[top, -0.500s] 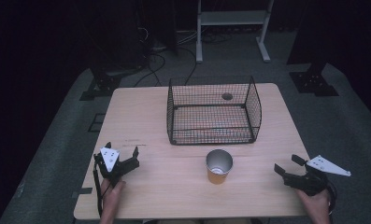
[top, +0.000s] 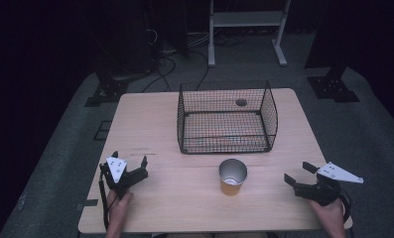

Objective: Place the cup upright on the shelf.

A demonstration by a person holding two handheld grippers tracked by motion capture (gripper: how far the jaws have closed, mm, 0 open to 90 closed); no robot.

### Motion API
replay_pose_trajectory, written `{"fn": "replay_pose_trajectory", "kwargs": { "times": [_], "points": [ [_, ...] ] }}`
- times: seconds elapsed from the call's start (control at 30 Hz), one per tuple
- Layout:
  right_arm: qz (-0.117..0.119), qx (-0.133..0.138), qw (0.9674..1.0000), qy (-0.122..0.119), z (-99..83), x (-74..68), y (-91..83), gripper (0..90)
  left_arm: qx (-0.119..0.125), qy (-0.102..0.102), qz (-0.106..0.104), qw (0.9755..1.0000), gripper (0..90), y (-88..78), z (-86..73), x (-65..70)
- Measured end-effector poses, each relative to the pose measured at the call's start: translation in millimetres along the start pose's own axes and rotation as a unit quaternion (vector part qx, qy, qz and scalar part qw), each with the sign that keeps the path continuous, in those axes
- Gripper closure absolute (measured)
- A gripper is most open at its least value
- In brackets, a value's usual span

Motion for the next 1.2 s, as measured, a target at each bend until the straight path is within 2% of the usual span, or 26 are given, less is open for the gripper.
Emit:
{"fn": "replay_pose_trajectory", "kwargs": {
  "times": [0.5, 0.67, 0.9, 1.03, 1.2],
  "points": [
    [0.032, -0.026, 0.9988, -0.026, 7.0, -21.2, 20.6, 10.6, 0.0, -0.001, 0.0, 1.0, 0.8, 0.1, 0.0, -0.4],
    [0.042, -0.031, 0.998, -0.036, 6.7, -29.3, 23.2, 10.1, 0.0, -0.001, 0.0, 1.0, 0.8, 0.0, 0.0, -0.4],
    [0.054, -0.035, 0.9972, -0.038, 4.2, -36.8, 24.9, 9.8, 0.0, -0.001, 0.0, 1.0, 0.8, 0.0, 0.0, -0.3],
    [0.054, -0.042, 0.9967, -0.044, 2.5, -39.9, 26.7, 9.8, 0.0, 0.0, 0.0, 1.0, 0.8, 0.0, 0.0, -0.1],
    [0.062, -0.04, 0.9963, -0.044, 2.9, -44.5, 27.5, 9.8, 0.0, 0.0, 0.0, 1.0, 0.8, 0.0, 0.0, -0.1]
  ]
}}
Point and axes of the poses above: each handheld gripper's, and its own axes: y roughly forward along the jaws, z roughly out of its top, x roughly to its right, the point moved 4 cm from there along y, roughly forward along the jaws, and after that the axes turned 10 degrees about z, right-handed, at the moved point
